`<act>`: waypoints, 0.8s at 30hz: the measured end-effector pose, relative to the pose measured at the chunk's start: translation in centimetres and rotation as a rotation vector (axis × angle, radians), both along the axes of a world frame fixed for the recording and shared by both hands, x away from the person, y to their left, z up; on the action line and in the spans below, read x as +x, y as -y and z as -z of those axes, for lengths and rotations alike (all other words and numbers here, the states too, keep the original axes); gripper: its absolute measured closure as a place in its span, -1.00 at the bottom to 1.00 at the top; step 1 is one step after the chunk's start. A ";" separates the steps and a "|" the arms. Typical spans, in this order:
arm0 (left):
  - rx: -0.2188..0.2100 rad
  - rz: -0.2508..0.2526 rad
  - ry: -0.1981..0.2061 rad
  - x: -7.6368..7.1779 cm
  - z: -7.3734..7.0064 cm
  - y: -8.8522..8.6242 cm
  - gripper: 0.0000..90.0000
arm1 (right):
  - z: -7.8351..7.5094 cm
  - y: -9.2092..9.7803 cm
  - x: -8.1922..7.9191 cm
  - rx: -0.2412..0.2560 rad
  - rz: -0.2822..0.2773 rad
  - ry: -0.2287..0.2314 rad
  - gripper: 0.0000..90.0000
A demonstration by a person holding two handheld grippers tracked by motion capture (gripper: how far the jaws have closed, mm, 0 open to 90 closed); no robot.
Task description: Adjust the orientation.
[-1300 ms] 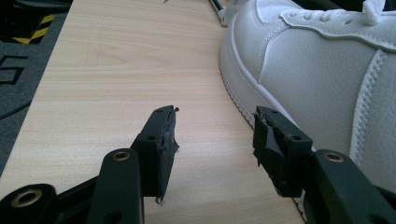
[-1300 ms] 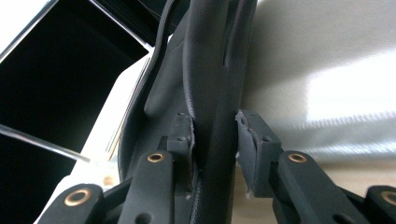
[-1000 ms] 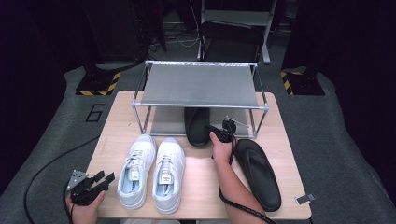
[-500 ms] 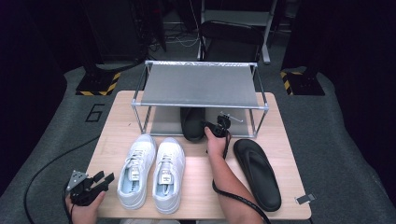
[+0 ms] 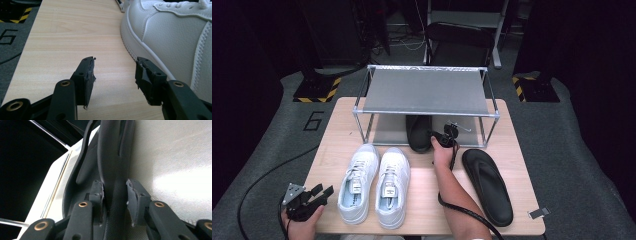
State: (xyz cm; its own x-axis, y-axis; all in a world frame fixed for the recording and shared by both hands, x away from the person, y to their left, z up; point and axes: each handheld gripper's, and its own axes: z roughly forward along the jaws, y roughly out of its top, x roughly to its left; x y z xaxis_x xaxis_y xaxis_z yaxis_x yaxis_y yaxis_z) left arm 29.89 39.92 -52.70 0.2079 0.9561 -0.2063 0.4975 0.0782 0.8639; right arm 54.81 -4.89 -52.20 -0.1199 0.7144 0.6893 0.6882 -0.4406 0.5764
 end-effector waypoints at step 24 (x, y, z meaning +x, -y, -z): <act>0.006 0.034 -0.024 0.0 -0.2 0.3 0.08 | -1.3 1.2 -5.9 -0.061 0.000 0.027 0.31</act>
